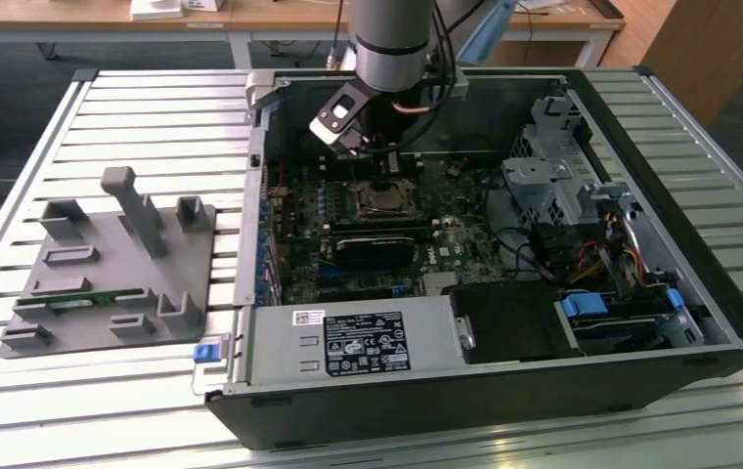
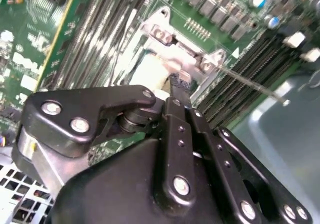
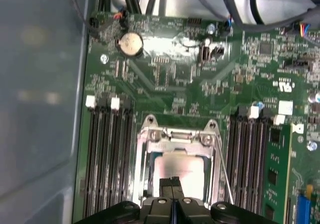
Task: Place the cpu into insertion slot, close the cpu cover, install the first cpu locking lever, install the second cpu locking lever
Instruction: 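Close the cpu cover, then install the first cpu locking lever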
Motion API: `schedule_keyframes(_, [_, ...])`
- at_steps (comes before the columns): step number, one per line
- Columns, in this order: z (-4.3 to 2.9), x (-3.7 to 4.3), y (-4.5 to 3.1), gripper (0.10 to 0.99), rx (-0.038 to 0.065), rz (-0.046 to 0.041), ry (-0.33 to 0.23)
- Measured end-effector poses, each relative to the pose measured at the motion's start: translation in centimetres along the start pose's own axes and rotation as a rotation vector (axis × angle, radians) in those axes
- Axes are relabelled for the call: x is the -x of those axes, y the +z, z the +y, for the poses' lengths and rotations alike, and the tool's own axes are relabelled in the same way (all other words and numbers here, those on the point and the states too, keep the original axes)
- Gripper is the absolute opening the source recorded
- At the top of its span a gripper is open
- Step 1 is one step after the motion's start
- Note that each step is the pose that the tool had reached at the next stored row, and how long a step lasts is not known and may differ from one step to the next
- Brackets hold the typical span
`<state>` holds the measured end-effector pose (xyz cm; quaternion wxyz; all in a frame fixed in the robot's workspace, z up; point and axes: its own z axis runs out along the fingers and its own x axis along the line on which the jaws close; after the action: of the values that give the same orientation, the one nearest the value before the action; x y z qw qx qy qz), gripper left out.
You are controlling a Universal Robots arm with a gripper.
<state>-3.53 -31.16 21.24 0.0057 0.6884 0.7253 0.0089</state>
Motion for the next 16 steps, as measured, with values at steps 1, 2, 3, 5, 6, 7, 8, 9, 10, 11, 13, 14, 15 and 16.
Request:
schedule_keyframes(1, [0.19, 0.01, 0.0, 0.106, 0.0, 0.0, 0.0])
schedule_keyframes(2, [0.36, 0.02, 0.01, 0.106, 0.0, 0.0, 0.0])
schedule_keyframes(3, [0.53, 0.03, 0.01, 0.106, 0.0, 0.0001, 0.0])
schedule_keyframes(5, [0.9, 0.05, 0.02, 0.106, -0.001, 0.0001, 0.0])
schedule_keyframes(6, [1.05, 0.06, 0.02, 0.106, -0.002, 0.0001, 0.0])
schedule_keyframes(7, [1.15, 0.07, 0.03, 0.106, -0.002, 0.0001, 0.0])
schedule_keyframes(8, [1.22, 0.07, 0.03, 0.106, -0.002, 0.0001, 0.0])
schedule_keyframes(9, [1.28, 0.07, 0.03, 0.106, -0.002, 0.0001, 0.0])
schedule_keyframes(10, [1.29, 0.07, 0.03, 0.106, -0.002, 0.0001, 0.0])
schedule_keyframes(11, [1.29, 0.07, 0.03, 0.106, -0.002, 0.0001, 0.0])
schedule_keyframes(13, [1.29, 0.07, 0.03, 0.106, -0.002, 0.0001, 0.0])
schedule_keyframes(14, [1.3, 0.06, 0.01, 0.106, -0.002, 0.0001, 0.0])
schedule_keyframes(15, [1.3, 0.07, -0.03, 0.106, -0.002, -0.0002, 0.0])
schedule_keyframes(16, [1.3, 0.07, -0.07, 0.106, -0.002, 0.0, 0.0])
